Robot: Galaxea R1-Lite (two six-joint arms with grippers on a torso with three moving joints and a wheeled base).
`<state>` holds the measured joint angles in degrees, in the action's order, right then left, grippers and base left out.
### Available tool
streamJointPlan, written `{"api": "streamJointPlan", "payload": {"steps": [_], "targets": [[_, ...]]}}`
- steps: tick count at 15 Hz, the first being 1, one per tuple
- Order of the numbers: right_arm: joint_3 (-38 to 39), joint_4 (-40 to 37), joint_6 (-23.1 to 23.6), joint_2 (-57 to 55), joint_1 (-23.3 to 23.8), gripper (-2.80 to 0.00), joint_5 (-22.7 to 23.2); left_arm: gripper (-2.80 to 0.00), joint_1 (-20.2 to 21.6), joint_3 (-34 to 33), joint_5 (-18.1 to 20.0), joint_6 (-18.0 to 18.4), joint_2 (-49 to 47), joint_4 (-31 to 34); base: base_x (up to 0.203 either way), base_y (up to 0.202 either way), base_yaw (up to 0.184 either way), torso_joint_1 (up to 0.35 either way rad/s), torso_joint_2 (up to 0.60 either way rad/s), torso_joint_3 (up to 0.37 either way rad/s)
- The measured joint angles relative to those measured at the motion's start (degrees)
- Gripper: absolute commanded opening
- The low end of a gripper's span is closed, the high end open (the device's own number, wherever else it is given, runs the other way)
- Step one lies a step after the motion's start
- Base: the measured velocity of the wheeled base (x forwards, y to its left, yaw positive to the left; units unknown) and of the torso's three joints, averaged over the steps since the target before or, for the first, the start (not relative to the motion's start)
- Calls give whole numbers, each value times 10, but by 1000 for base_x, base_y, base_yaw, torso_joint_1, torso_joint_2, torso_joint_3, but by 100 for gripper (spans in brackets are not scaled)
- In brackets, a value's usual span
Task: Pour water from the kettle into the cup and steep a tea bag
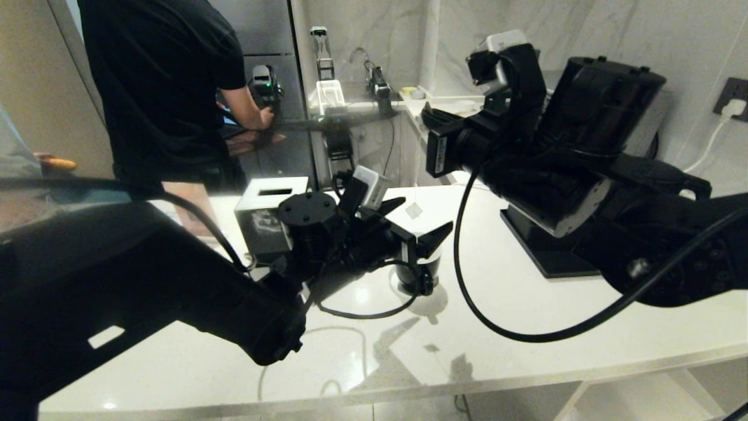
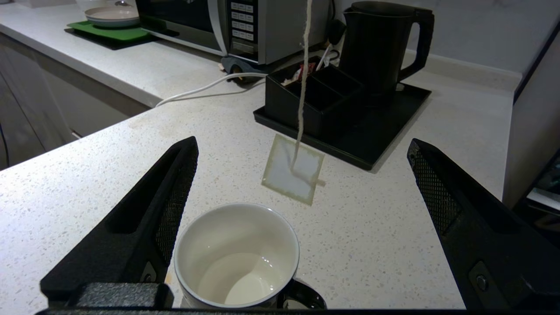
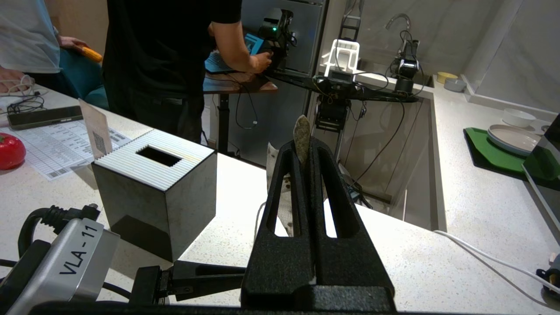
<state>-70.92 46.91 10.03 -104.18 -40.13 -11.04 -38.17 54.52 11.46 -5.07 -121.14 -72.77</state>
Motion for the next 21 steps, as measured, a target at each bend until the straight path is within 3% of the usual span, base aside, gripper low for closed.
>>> {"api": "streamJointPlan", "payload": {"steps": [3,4,8,21], "targets": [[0,0,0,0,0,-280,0,0,0,0,0,2,0,-1,0,0,0,0,0,0],[0,0,0,0,0,-280,0,-280,0,1,0,2,-1,-1,0,0,0,0,0,0],[1,0,0,0,0,-280,0,-280,0,1,-1,-1,-7,-28,0,0,0,0,0,0],[3,0,1,0,-1,-280,0,-280,2,0,-13,-1,-10,-27,0,0,0,0,0,0]]}}
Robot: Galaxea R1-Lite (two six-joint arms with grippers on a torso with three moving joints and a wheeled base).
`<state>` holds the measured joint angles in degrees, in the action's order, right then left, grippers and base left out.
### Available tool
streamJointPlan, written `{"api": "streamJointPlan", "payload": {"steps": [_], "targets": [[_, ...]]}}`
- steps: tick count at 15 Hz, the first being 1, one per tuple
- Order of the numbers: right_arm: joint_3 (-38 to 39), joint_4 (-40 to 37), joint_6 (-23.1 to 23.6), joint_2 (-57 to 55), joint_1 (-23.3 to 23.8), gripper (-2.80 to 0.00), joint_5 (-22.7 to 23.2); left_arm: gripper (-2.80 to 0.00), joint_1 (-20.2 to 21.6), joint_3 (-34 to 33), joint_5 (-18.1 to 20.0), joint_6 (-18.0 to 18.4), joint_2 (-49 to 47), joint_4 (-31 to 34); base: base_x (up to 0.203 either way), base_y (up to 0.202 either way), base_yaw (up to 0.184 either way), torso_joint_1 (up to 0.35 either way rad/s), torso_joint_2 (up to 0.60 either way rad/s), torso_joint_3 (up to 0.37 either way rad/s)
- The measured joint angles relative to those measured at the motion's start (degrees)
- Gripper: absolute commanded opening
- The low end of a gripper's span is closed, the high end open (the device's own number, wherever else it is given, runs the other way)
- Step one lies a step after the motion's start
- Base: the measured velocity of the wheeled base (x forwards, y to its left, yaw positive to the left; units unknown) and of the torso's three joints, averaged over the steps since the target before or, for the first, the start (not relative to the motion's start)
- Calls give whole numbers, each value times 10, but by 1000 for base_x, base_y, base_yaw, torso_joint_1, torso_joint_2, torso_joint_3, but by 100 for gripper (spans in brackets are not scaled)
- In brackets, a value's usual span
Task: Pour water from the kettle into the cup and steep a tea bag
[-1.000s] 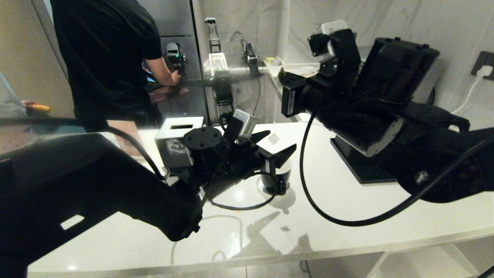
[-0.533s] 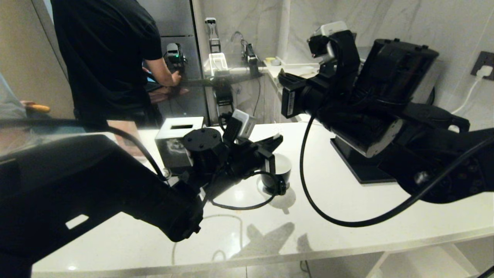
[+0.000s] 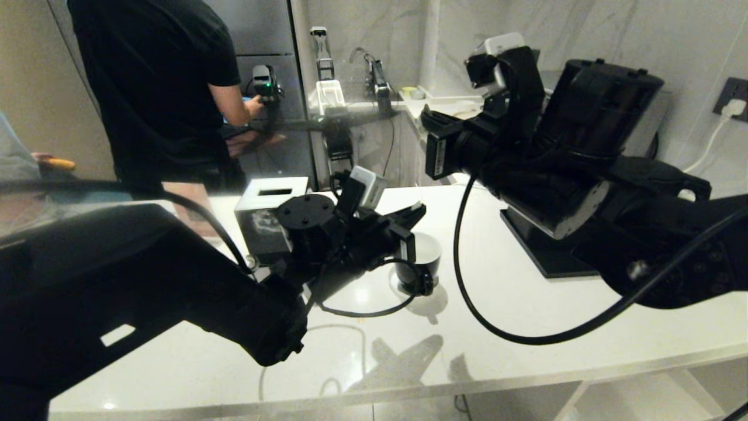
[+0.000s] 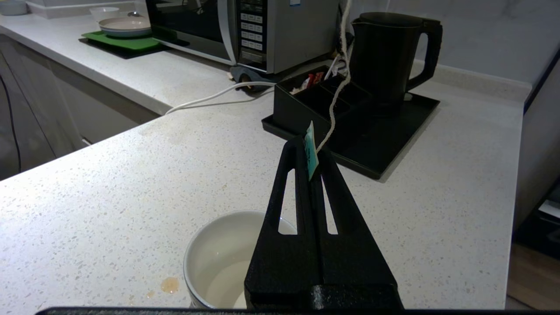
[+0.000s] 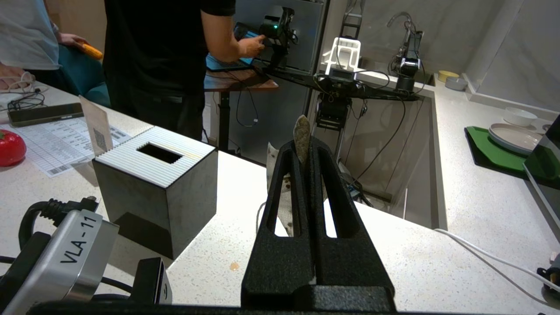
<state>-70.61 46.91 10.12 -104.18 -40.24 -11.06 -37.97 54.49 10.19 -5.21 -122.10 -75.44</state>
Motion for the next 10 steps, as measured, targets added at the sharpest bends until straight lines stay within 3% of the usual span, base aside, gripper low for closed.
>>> {"api": "streamJointPlan", "payload": {"steps": [10], "targets": [[15,3,0,-2,5,-280,0,-280,0,-4,0,0,6,-1,0,0,0,0,0,0]]}}
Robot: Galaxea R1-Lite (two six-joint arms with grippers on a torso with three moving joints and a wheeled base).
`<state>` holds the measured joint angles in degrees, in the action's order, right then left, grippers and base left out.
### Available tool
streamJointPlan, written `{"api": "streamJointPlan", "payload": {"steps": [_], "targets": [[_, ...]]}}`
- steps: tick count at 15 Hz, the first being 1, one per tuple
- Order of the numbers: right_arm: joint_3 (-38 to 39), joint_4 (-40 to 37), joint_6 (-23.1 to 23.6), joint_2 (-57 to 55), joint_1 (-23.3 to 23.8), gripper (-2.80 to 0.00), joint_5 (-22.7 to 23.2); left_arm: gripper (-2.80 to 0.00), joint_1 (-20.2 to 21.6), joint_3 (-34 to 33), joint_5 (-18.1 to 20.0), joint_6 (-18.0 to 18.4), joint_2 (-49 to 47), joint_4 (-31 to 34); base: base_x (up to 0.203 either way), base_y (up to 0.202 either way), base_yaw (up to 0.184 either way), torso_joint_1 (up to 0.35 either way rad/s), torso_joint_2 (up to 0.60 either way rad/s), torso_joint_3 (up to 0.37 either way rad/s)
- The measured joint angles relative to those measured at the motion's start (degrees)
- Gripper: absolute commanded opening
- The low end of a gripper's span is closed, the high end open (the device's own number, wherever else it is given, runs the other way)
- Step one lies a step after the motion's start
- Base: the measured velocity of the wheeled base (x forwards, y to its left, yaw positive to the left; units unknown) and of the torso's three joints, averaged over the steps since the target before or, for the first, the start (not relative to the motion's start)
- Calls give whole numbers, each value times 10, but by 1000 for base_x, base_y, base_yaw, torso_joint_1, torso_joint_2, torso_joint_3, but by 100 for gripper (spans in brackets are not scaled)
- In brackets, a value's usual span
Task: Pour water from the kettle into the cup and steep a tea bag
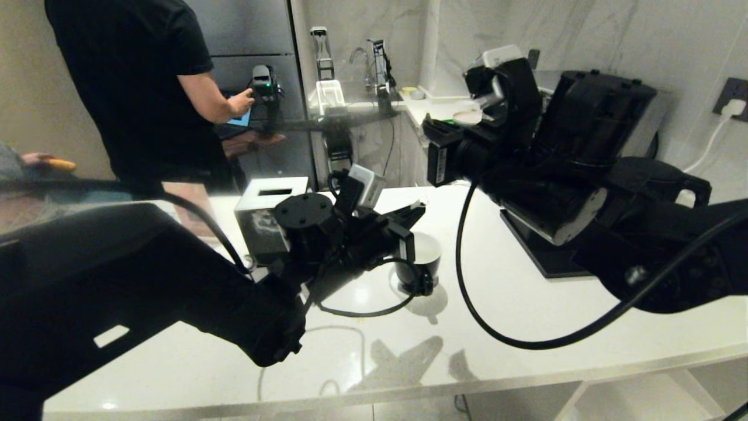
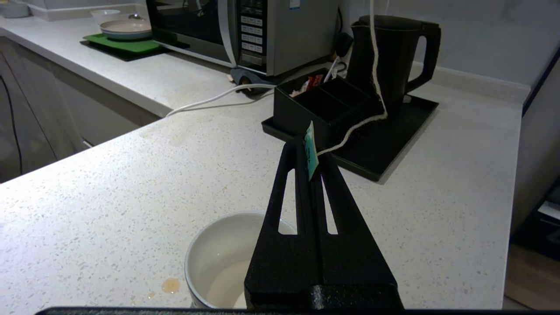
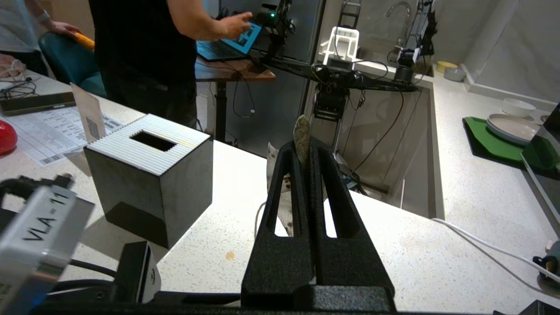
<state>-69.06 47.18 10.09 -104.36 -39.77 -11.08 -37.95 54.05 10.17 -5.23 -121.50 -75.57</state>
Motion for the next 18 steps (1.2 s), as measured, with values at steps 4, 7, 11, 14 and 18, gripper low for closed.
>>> {"api": "streamJointPlan", "payload": {"steps": [4,7,11,14,18], "targets": [[-1,2,-1,-6,6,-280,0,-280,0,-2,0,0,6,0,0,0,0,0,0,0],[-1,2,-1,-13,19,-280,0,-280,0,-3,0,0,11,0,0,0,0,0,0,0],[-1,2,-2,-21,33,-280,1,-280,0,-14,0,0,19,-1,0,0,0,0,0,0],[0,2,-3,-30,37,-280,1,-280,1,-18,0,0,24,-1,0,0,0,0,0,0],[2,10,-10,-40,36,-280,2,-280,3,-18,0,0,28,-1,0,0,0,0,0,0]]}}
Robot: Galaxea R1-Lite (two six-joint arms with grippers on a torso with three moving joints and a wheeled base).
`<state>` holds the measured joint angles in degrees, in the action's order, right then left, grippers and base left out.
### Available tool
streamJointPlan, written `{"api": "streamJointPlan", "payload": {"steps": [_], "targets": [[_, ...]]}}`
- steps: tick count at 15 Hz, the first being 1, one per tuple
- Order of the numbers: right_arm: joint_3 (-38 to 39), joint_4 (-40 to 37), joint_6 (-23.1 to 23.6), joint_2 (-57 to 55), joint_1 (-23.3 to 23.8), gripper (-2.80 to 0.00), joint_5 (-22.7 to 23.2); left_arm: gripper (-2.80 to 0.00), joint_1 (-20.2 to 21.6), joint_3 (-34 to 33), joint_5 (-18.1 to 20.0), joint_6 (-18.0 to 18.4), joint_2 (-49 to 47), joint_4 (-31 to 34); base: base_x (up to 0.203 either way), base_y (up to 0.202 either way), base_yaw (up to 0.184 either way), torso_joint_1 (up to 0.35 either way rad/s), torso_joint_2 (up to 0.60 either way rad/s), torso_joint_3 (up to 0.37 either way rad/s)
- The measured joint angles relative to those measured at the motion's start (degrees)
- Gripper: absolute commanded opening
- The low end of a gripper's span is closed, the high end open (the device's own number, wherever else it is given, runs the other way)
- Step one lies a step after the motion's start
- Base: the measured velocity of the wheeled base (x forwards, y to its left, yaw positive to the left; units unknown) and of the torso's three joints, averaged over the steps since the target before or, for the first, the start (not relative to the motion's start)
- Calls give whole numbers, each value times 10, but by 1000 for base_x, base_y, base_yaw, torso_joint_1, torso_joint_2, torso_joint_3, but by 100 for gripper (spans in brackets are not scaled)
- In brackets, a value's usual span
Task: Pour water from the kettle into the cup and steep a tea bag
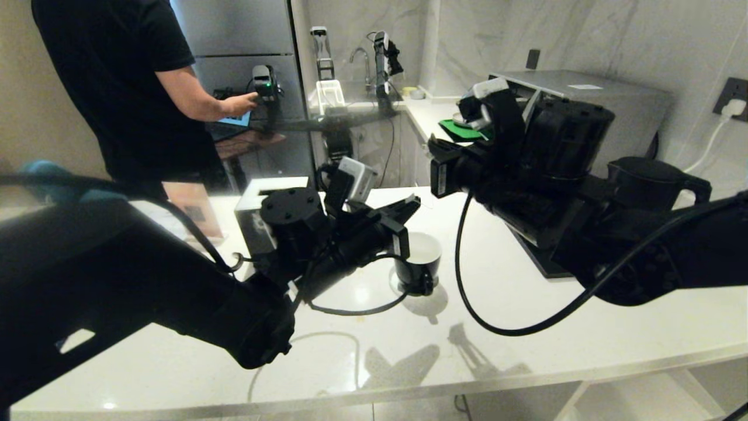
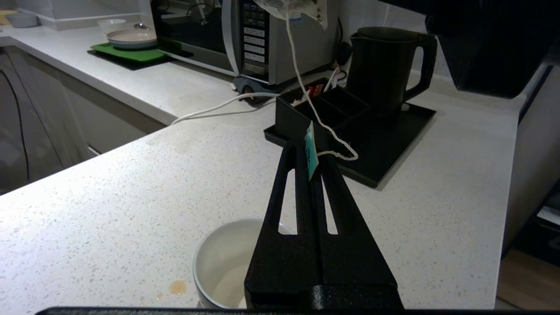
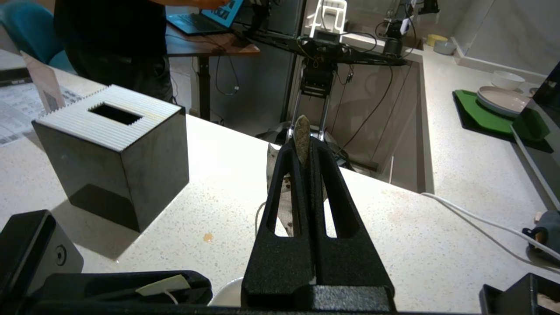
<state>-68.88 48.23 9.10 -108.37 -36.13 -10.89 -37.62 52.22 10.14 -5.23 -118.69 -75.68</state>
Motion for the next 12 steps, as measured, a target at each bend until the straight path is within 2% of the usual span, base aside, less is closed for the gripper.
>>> {"api": "streamJointPlan", "payload": {"steps": [3,12], "targets": [[15,35,-4,-6,0,-280,1,-280,1,-1,0,0,1,0,0,0,0,0,0,0],[41,37,-5,-10,4,-280,0,-280,4,-2,0,-1,1,0,0,0,0,0,0,0]]}}
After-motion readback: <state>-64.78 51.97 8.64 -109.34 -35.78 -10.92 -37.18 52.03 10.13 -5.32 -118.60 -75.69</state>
